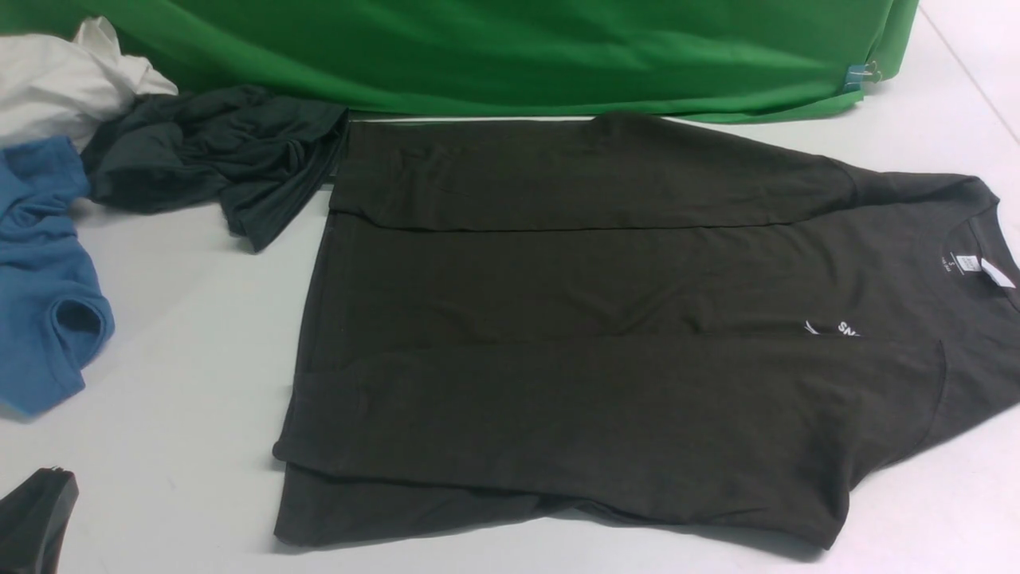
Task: Fold a long-sleeved shirt on a white desktop.
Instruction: 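Grasp the left edge of the dark T-shirt lying flat on the table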
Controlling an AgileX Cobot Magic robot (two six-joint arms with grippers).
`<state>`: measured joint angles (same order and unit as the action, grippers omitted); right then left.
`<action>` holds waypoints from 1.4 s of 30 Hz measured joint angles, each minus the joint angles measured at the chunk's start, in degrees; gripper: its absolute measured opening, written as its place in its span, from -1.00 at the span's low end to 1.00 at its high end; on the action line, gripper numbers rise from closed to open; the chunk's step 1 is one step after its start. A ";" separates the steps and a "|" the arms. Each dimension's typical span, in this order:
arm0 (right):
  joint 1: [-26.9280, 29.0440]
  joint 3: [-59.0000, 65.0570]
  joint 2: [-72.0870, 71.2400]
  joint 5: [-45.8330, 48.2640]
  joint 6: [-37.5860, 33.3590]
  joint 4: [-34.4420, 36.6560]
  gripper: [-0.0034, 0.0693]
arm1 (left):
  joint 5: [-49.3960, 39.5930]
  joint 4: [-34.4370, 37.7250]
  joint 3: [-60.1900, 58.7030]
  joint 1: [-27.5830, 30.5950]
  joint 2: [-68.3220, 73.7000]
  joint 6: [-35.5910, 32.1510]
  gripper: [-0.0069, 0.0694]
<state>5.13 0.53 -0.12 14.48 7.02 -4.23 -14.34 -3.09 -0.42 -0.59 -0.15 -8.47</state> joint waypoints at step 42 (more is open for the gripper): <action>0.00 -0.40 -0.02 -41.87 21.81 0.00 -0.24 | 44.47 1.84 0.00 0.00 0.00 7.84 -0.72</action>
<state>5.13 0.13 -0.14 -27.39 28.83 -4.23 30.13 -1.25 -0.42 -0.59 -0.15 -0.63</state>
